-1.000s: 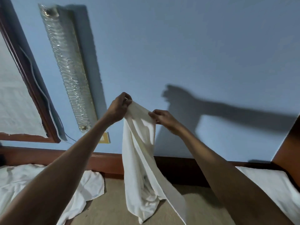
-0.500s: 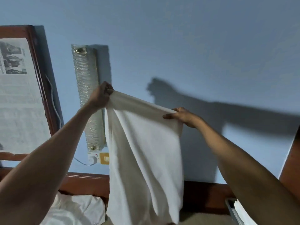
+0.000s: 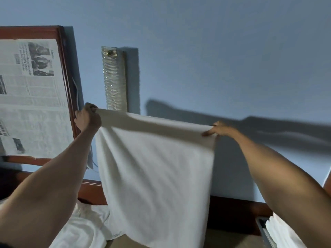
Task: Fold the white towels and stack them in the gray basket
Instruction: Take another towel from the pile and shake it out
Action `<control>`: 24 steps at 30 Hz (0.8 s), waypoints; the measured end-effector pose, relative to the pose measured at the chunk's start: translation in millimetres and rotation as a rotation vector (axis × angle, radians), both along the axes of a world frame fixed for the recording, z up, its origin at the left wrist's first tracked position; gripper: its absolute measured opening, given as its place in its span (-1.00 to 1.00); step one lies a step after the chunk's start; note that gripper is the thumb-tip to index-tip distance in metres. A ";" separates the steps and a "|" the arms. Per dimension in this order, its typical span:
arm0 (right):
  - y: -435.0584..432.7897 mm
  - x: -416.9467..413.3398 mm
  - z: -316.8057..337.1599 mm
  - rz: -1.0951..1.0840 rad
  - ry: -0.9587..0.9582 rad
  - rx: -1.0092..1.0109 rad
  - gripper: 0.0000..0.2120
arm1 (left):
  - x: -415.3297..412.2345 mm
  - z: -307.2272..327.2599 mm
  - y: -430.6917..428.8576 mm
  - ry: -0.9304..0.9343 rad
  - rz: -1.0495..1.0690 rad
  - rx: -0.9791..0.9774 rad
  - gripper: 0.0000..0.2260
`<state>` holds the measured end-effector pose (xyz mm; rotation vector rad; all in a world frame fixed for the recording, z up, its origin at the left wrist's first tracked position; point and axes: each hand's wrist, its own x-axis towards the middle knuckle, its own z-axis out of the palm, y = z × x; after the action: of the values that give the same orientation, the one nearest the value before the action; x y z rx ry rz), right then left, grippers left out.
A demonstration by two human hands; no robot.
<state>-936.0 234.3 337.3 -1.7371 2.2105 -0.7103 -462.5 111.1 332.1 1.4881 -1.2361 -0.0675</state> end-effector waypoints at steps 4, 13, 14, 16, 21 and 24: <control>13.6 -9.0 -14.4 -0.065 0.519 0.113 -0.49 | 29.7 -18.4 2.9 0.143 0.076 0.046 -0.69; 9.3 -1.8 -18.4 -0.285 0.817 0.127 -0.65 | 47.2 -23.0 2.8 0.103 0.101 -0.002 -0.71; 6.8 2.3 -12.5 -0.336 0.785 0.090 -0.65 | 47.7 -20.2 1.6 0.093 0.096 -0.007 -0.70; 2.4 11.8 1.8 -0.425 0.687 -0.014 -0.53 | 50.9 -12.6 -1.8 0.108 0.081 -0.019 -0.67; -2.0 21.9 25.4 -0.498 0.597 -0.195 -0.50 | 61.2 -7.9 -6.3 0.139 0.090 0.010 -0.68; 6.7 20.6 20.6 -0.524 0.686 -0.147 -0.62 | 60.4 -18.4 -3.6 0.097 0.111 0.053 -0.70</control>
<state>-915.4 241.0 357.9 -1.6360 3.2250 -0.4026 -402.0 107.4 313.7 1.5785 -1.0796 -0.0977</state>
